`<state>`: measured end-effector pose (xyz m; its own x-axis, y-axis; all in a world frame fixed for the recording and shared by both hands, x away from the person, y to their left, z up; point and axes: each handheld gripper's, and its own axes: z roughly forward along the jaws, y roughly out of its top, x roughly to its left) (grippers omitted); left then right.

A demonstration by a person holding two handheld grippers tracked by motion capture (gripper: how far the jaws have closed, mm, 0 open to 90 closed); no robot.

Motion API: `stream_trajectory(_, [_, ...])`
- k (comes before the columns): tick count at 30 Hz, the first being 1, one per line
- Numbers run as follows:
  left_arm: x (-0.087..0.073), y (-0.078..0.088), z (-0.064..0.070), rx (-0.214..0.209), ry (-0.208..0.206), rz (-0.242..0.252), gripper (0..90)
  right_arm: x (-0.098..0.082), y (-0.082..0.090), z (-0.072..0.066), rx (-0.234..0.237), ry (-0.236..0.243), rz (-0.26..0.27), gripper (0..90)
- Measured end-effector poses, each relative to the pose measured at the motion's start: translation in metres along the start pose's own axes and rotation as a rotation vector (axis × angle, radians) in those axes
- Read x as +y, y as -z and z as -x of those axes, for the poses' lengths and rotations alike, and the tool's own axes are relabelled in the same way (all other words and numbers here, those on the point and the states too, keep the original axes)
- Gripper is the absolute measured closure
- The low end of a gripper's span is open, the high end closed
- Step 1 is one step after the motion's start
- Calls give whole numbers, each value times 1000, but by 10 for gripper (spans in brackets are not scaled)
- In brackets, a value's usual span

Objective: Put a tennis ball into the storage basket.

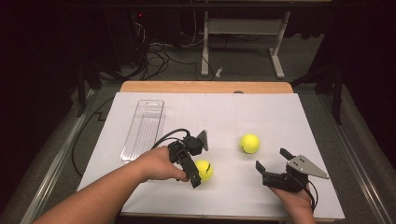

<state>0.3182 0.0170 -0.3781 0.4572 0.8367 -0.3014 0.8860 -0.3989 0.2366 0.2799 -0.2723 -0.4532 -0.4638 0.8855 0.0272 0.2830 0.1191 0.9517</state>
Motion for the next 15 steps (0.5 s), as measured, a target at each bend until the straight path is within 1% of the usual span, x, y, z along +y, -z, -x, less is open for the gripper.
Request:
stream_trajectory(5, [8, -1, -2, 4, 14, 6, 6, 0, 0, 0, 0, 0, 1, 2])
stream_trajectory(8, [11, -5, -3, 17, 24, 11, 6, 0, 0, 0, -3, -1, 2, 2])
stream_trajectory(11, [14, -7, -3, 17, 31, 12, 6, -1, 0, 1, -3, -3, -1, 2])
stream_trajectory(15, [17, -8, 1, 17, 16, 3, 6, -1, 0, 1, -2, -5, -2, 2])
